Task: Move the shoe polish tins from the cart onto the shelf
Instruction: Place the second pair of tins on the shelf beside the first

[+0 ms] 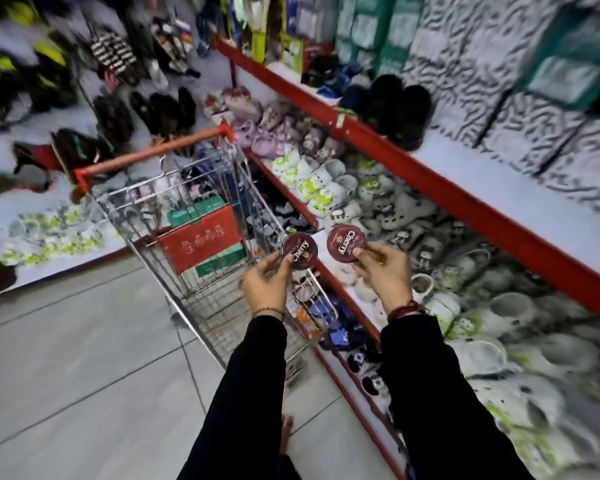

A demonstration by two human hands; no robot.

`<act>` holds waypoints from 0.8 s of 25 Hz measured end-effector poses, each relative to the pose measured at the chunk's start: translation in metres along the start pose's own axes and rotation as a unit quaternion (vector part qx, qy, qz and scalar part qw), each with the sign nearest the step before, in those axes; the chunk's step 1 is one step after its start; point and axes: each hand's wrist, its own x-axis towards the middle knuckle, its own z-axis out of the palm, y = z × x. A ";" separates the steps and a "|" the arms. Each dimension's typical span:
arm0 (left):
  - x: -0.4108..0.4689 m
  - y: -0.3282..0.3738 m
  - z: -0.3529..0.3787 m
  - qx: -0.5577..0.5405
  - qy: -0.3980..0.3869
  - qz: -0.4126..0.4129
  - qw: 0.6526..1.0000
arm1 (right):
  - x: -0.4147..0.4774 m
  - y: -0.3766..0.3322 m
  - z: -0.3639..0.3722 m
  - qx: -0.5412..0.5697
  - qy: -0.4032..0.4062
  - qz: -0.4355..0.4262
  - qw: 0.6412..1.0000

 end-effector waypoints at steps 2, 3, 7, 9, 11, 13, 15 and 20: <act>-0.018 0.019 0.024 -0.024 -0.047 0.021 0.998 | -0.013 -0.030 -0.034 0.020 0.024 -0.038 0.999; -0.028 0.027 0.037 -0.034 -0.073 0.032 0.996 | -0.022 -0.044 -0.052 0.028 0.036 -0.060 0.997; -0.079 0.055 0.095 -0.031 -0.174 0.085 0.981 | -0.058 -0.089 -0.132 0.024 0.114 -0.134 0.984; -0.106 0.064 0.125 -0.035 -0.222 0.093 0.970 | -0.075 -0.104 -0.172 0.039 0.156 -0.149 0.976; -0.126 0.068 0.147 -0.040 -0.258 0.088 0.961 | -0.087 -0.112 -0.200 0.043 0.186 -0.148 0.970; -0.150 0.071 0.173 -0.027 -0.308 0.093 0.946 | -0.102 -0.118 -0.232 0.048 0.231 -0.146 0.961; -0.172 0.075 0.197 -0.021 -0.358 0.091 0.929 | -0.112 -0.122 -0.261 0.062 0.270 -0.142 0.950; -0.218 0.089 0.251 0.056 -0.418 0.180 0.889 | -0.130 -0.129 -0.324 0.003 0.388 -0.147 0.910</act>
